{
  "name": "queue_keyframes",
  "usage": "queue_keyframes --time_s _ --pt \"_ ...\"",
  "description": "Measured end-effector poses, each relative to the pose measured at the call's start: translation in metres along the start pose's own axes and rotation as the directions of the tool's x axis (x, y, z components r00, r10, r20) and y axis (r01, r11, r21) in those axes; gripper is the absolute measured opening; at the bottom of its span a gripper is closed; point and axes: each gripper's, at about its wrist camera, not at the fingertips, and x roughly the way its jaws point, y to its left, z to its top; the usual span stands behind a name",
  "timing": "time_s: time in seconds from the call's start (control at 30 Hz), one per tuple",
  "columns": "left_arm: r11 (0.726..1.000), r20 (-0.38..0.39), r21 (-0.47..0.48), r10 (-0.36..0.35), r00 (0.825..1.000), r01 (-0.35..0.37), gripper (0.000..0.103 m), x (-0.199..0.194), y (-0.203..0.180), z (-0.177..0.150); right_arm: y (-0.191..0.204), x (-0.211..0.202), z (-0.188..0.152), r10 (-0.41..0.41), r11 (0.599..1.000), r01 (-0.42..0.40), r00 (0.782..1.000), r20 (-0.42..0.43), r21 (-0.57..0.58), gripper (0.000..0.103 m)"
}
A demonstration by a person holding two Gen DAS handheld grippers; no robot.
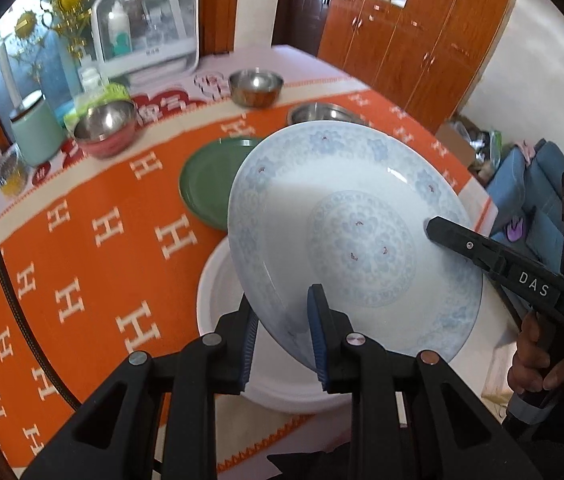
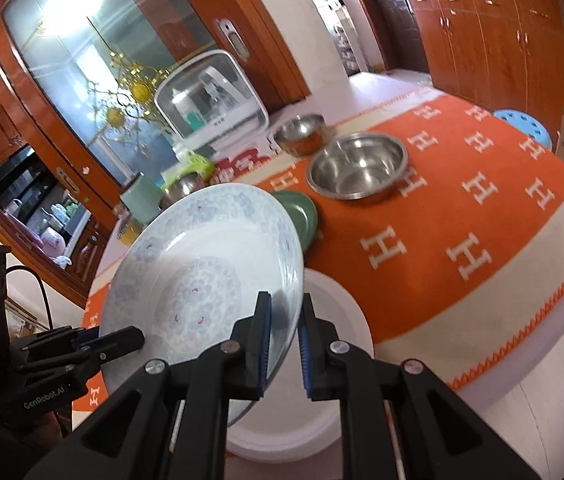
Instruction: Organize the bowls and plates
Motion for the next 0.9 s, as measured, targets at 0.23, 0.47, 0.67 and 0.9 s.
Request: queue_keyframes --time_s 0.23,0.47,0.67,0.9 --pt "0.999 -0.109 -0.038 -0.010 0.994 0.006 0.023 0.026 0.007 -0.010 -0.006 0.017 -0.014 -0.032 0.999 0.034 0.996 -0.087 0.012 0.012" --pt "0.998 -0.188 -0.067 -0.005 0.982 -0.007 0.023 0.049 0.012 -0.020 -0.013 0.037 -0.025 -0.050 0.999 0.052 0.984 -0.172 0.009 0.013" --pt "0.995 -0.248 -0.095 0.005 0.969 -0.029 0.023 0.070 0.017 -0.027 -0.020 0.055 -0.033 -0.054 0.998 0.058 0.970 -0.236 0.008 0.013" --pt "0.992 -0.295 -0.112 0.025 0.955 -0.060 0.023 0.086 0.018 -0.029 -0.025 0.071 -0.036 -0.059 0.998 0.059 0.955 -0.292 -0.007 0.014"
